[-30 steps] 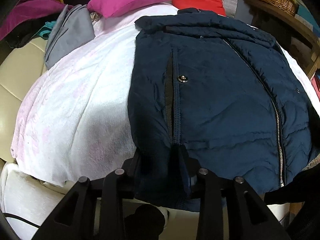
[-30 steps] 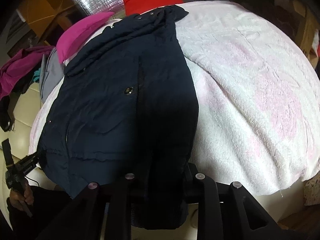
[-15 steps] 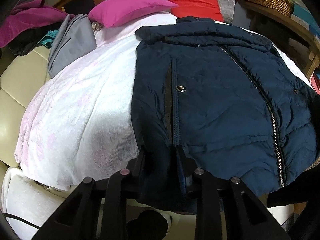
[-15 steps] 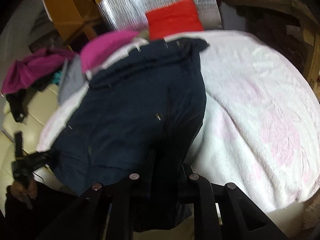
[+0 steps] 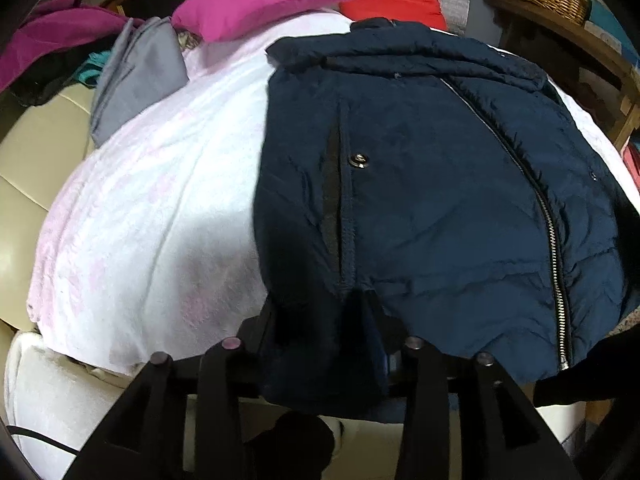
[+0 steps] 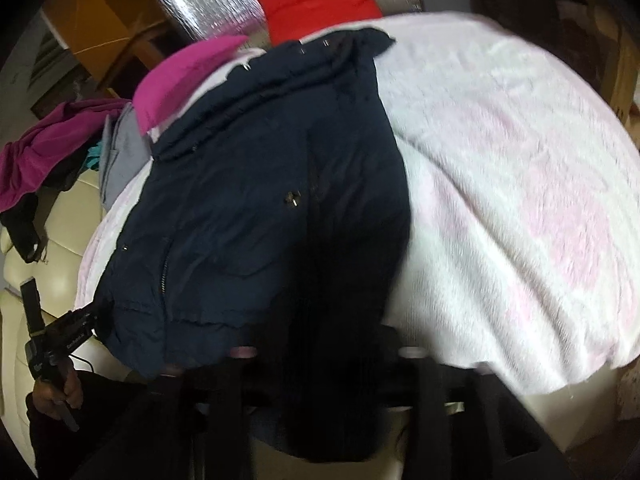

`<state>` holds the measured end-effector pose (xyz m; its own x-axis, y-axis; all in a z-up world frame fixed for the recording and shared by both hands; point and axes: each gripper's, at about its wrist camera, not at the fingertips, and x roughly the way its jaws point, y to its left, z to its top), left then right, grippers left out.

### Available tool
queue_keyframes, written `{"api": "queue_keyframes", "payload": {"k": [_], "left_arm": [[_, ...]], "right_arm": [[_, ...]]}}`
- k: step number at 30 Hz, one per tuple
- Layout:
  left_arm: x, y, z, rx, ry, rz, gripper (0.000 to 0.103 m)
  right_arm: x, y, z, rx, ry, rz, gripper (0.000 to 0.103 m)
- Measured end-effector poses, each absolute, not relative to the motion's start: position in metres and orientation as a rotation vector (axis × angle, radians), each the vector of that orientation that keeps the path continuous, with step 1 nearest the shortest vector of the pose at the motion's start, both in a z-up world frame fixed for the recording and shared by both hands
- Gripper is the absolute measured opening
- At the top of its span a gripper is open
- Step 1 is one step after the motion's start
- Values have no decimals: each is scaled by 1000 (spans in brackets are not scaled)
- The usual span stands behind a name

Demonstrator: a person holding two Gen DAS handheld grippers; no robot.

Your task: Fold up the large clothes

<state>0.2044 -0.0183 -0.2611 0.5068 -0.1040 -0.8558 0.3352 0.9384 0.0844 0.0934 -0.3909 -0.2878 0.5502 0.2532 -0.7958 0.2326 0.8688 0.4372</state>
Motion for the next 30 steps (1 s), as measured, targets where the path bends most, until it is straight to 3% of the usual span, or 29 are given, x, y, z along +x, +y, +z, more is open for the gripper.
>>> {"api": "queue_keyframes", "payload": {"k": [2, 3, 4, 5, 6, 10, 24, 30], "left_arm": [[205, -15, -259, 202, 1010, -304, 41], [206, -11, -258, 159, 1011, -320, 39], [207, -8, -257, 131, 1011, -324, 28], [208, -4, -257, 108, 1011, -321, 22], [209, -1, -258, 89, 1014, -318, 17], [205, -1, -253, 82, 989, -332, 12], [168, 7, -225, 65, 858, -402, 9], [168, 16, -231, 35, 908, -385, 9]], "right_arm": [[94, -385, -288, 516, 990, 23, 57], [96, -383, -289, 489, 987, 22, 50], [97, -378, -289, 443, 994, 11, 40], [98, -375, -290, 412, 1002, -3, 25], [98, -375, -291, 388, 1008, -17, 23], [97, -375, -292, 369, 1001, -27, 20], [88, -371, -292, 379, 1022, -79, 17], [87, -366, -284, 342, 1066, -96, 17]]}}
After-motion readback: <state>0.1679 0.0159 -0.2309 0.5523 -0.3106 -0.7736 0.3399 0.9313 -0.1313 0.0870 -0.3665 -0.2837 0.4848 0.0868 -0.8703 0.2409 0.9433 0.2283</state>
